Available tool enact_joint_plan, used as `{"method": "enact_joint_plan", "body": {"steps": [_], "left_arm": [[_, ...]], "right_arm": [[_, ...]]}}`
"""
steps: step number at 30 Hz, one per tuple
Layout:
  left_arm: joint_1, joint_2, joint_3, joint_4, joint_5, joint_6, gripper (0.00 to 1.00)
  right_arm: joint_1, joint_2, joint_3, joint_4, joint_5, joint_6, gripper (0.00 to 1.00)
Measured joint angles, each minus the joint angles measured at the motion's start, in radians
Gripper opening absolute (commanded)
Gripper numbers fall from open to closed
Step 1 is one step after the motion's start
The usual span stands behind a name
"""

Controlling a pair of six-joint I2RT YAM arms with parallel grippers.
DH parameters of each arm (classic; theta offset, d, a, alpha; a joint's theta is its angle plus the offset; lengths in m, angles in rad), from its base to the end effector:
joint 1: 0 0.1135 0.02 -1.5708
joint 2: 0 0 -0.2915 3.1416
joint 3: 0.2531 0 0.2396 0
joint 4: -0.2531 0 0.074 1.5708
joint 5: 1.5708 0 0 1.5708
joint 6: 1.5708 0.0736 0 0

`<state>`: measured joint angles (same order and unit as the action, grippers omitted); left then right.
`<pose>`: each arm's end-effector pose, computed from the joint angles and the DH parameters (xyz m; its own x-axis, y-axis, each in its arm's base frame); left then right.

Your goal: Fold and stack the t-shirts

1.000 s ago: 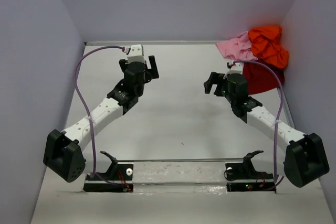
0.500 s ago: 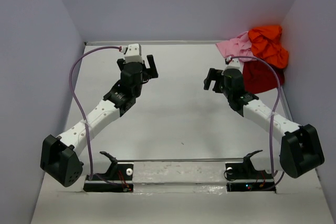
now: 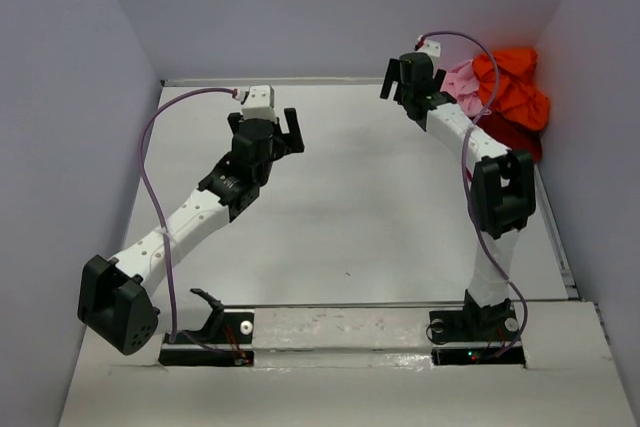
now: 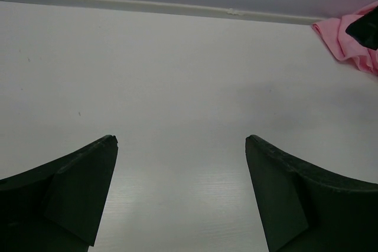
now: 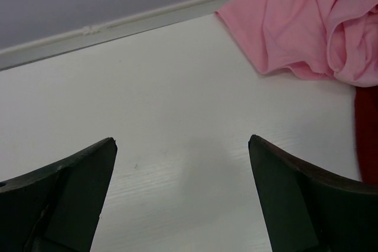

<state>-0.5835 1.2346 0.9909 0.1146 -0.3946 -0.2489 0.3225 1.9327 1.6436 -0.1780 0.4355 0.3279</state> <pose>0.2694 -0.1440 0.3727 -0.1510 -0.1728 -0.9733 0.1581 0.9677 -0.1963 0.4730 0.1253 0.3141 -0.3818 0.1803 -0.9065 0.2037 0.9731 0.1077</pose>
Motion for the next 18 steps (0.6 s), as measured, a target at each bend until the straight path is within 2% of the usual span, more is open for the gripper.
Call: {"method": "enact_joint_plan", "body": {"steps": [7,12,18], "left_arm": [[0.0,-0.002,0.0,0.0,-0.004,0.009,0.99],[0.0,-0.003,0.0,0.0,0.001,0.009,0.99],[0.0,-0.014,0.0,0.0,0.011,0.009,0.99]], "right_arm": [[-0.088,0.322,0.365,-0.114,0.084,-0.052,0.98],[-0.155,0.445,0.469,-0.159,0.188,-0.088,0.98],[-0.214,0.505,0.502,-0.161,0.308,-0.164,0.98]]}}
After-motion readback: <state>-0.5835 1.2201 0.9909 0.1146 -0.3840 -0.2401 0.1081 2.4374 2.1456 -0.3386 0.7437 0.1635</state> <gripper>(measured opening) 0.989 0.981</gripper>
